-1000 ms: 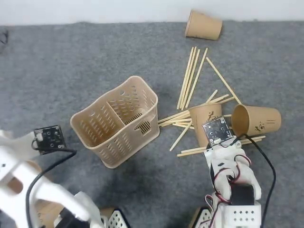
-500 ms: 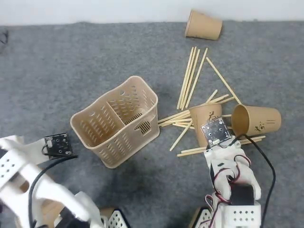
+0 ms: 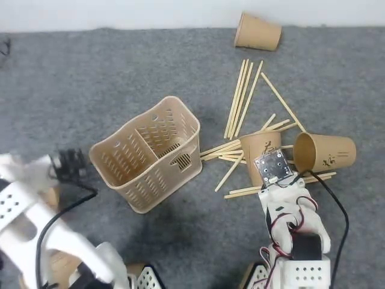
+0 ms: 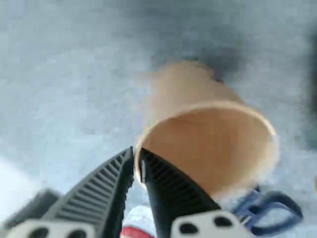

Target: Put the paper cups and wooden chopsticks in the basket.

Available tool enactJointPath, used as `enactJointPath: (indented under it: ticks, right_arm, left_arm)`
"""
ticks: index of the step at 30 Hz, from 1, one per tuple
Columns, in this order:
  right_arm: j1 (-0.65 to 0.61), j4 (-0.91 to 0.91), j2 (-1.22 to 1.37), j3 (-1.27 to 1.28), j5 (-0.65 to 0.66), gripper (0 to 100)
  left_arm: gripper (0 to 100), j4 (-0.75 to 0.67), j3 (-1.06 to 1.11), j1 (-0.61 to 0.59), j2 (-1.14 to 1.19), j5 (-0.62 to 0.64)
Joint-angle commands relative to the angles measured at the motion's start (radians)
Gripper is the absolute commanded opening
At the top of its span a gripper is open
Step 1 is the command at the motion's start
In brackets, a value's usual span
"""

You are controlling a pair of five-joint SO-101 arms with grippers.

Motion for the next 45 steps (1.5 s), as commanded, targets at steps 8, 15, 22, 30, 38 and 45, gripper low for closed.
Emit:
enactJointPath:
  ticks: [8, 15, 22, 30, 38, 45]
  right_arm:
    - [-0.004, -0.008, 0.007, 0.005, 0.011, 0.8]
    - [-0.004, -0.008, 0.007, 0.005, 0.011, 0.8]
    - [-0.005, -0.008, 0.007, 0.005, 0.011, 0.8]
    - [-0.005, -0.008, 0.007, 0.006, 0.011, 0.8]
    - [-0.007, -0.048, 0.007, 0.037, 0.012, 0.8]
    - [-0.007, -0.073, 0.007, 0.006, 0.003, 0.8]
  left_arm:
    - [1, 0.423, -0.568, 0.278, -0.005, 0.4]
    - [1, 0.497, -0.851, 0.493, -0.003, 0.647]
    - [1, 0.499, -0.949, 0.628, -0.008, 0.819]
    - [1, 0.499, -0.949, 0.806, -0.009, 1.01]
    - [1, 0.499, -1.041, 1.002, -0.011, 1.28]
    - [1, 0.502, -1.041, 1.033, -0.066, 1.422]
